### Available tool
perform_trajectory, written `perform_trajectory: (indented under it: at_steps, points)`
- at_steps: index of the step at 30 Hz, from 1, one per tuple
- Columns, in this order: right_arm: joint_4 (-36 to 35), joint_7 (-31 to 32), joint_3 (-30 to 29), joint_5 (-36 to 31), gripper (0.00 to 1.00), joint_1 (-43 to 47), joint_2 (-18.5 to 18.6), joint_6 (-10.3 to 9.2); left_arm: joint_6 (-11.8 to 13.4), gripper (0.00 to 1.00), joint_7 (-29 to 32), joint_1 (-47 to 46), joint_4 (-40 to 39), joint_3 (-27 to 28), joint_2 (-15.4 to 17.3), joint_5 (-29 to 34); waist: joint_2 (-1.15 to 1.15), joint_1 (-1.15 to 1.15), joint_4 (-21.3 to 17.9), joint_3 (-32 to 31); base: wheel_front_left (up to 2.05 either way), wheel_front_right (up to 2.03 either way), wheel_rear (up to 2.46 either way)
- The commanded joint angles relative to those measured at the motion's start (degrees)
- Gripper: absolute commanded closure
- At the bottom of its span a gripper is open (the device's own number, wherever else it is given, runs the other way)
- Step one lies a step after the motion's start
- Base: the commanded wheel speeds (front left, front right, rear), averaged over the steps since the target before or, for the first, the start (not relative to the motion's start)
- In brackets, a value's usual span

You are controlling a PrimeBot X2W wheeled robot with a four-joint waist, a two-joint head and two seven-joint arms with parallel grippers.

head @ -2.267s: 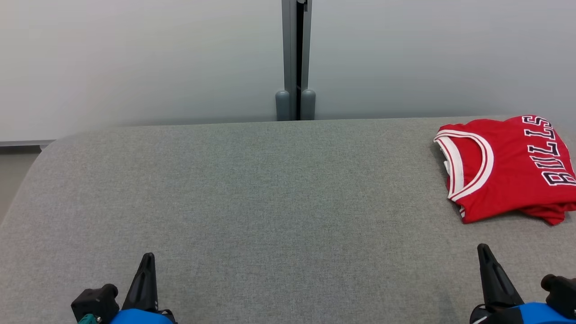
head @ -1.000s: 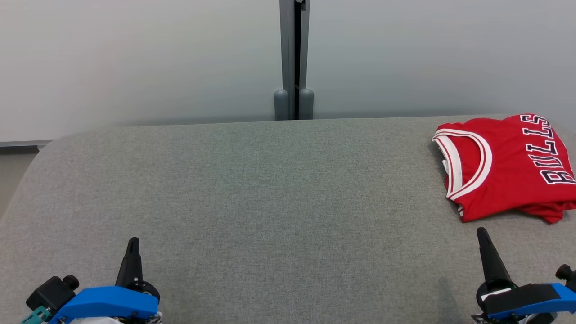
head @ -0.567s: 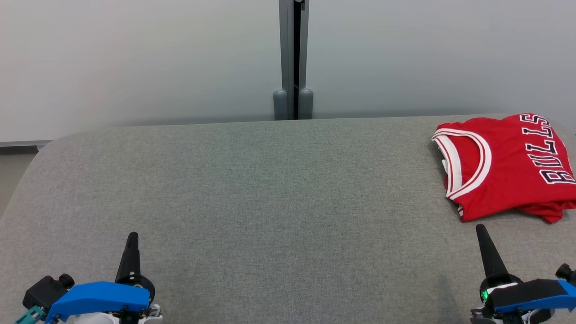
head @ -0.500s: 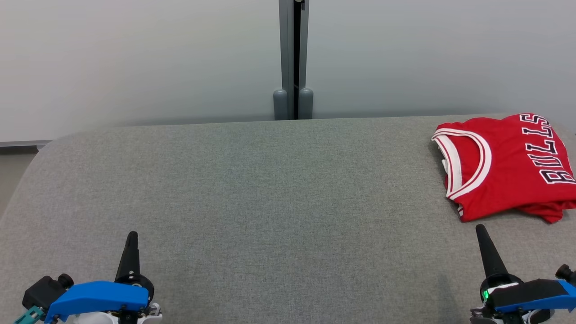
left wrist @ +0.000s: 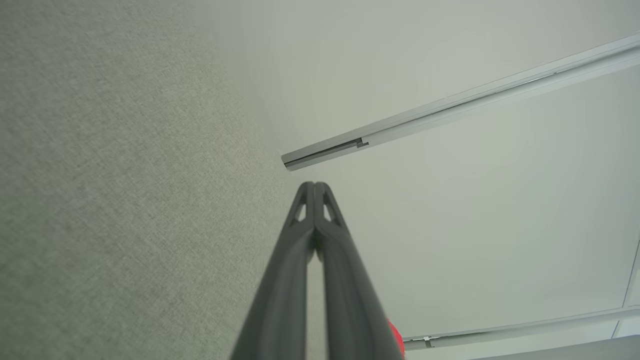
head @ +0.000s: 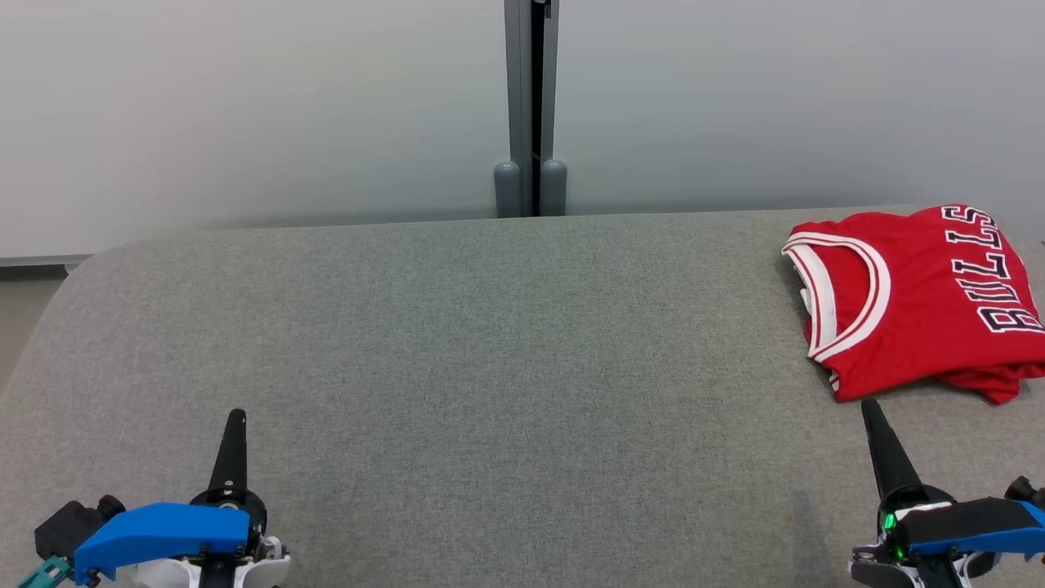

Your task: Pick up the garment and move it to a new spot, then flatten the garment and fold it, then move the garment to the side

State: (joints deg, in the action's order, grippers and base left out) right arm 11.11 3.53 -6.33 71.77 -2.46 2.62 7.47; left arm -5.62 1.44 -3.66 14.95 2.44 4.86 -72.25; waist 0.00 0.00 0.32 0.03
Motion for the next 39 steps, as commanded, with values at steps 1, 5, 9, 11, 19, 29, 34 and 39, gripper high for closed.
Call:
perform_trajectory:
  at_steps: [1, 5, 9, 11, 19, 29, 34, 39]
  points:
    - [-0.1, 0.4, -0.2, 1.6, 1.0, -1.3, 0.3, 0.03, -0.4, 1.0, 0.4, -1.2, -0.6, 0.4, -0.1, -1.2, 0.0, 0.0, 0.0, 0.0, 0.0, 0.0, 0.0]
    - [0.3, 0.6, -0.2, 3.5, 1.0, -1.5, 0.4, 0.04, -0.5, 1.0, 0.9, -1.4, -0.6, 0.9, -0.3, -3.3, 0.0, 0.0, 0.0, 0.0, 0.0, 0.0, 0.0]
    - [0.6, 1.0, -0.2, 5.6, 1.0, -1.9, 0.4, 0.04, -0.7, 1.0, 1.4, -1.6, -0.7, 1.3, -0.5, -5.2, 0.0, 0.0, -0.1, 0.0, 0.0, 0.0, 0.0]
    - [0.8, 1.0, -0.2, 6.5, 1.0, -2.1, 0.4, 0.04, -0.8, 1.0, 1.6, -1.7, -0.7, 1.5, -0.6, -6.2, 0.0, 0.0, -0.1, 0.0, 0.0, 0.0, 0.0]
    - [1.4, 1.6, -0.2, 10.2, 1.0, -2.6, 0.4, 0.04, -1.2, 1.0, 2.6, -2.0, -0.8, 2.2, -1.0, -9.8, 0.0, 0.0, -0.1, 0.1, 0.0, 0.0, 0.0]
    - [2.0, 2.3, -0.2, 14.6, 1.0, -3.3, 0.4, 0.04, -1.6, 1.0, 3.6, -2.4, -0.9, 3.1, -1.4, -14.2, 0.0, 0.0, -0.2, 0.1, 0.0, 0.0, 0.0]
    - [2.4, 2.5, -0.2, 16.6, 1.0, -3.5, 0.4, 0.04, -1.8, 1.0, 4.2, -2.6, -0.9, 3.5, -1.6, -16.1, 0.0, 0.0, -0.2, 0.1, 0.0, 0.0, 0.0]
    - [2.7, 2.9, -0.2, 18.7, 1.0, -3.8, 0.4, 0.04, -1.9, 1.0, 4.7, -2.7, -1.0, 3.9, -1.9, -18.1, 0.0, 0.0, -0.3, 0.1, 0.0, 0.0, 0.0]
